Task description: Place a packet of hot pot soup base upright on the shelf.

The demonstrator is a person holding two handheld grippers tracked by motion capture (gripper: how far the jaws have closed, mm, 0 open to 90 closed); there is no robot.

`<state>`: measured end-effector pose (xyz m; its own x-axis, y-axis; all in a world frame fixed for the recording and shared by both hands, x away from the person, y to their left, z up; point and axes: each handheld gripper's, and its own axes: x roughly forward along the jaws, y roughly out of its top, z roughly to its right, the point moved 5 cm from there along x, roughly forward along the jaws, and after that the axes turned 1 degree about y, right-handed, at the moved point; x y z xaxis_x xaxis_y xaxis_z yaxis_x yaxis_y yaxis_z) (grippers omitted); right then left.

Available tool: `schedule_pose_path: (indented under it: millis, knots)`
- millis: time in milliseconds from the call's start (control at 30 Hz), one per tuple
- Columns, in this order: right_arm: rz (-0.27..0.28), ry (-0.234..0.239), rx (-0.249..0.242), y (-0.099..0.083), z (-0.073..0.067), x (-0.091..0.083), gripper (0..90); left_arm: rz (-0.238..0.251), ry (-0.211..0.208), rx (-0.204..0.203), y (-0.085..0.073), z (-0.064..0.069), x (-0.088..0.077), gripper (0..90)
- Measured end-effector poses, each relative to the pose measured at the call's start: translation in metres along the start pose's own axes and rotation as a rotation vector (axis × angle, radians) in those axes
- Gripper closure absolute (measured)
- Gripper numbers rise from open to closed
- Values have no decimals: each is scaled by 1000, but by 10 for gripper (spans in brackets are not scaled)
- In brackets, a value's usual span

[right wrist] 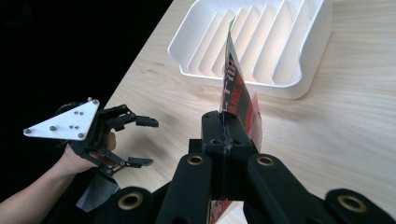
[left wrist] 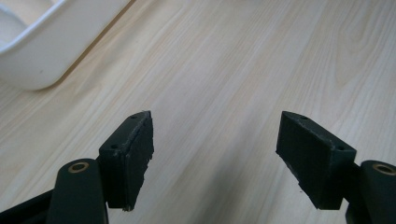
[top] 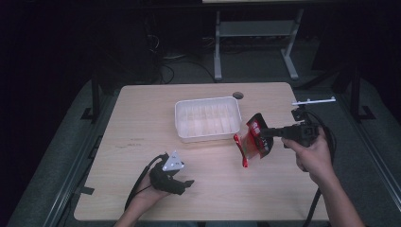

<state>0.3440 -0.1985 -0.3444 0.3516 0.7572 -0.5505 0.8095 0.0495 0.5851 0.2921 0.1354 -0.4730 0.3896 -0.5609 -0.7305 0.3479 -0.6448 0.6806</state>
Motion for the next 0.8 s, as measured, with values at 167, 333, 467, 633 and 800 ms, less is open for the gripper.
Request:
schedule_pose_path:
  millis: [167, 333, 467, 633, 800]
  knots:
    - [3, -1, -9, 7, -6, 2, 896, 9, 6, -17, -6, -2, -5, 270]
    - [5, -9, -16, 16, -13, 6, 896, 15, 12, -29, -12, -5, -8, 270]
    - [4, -19, -18, 26, -15, 12, 895, 21, 16, -38, -14, -7, -9, 270]
    - [-9, -44, -18, 37, -16, 20, 896, 25, 16, -48, -17, -9, -10, 270]
    - [-7, -59, -18, 48, -18, 24, 896, 32, 16, -51, -18, -9, -12, 270]
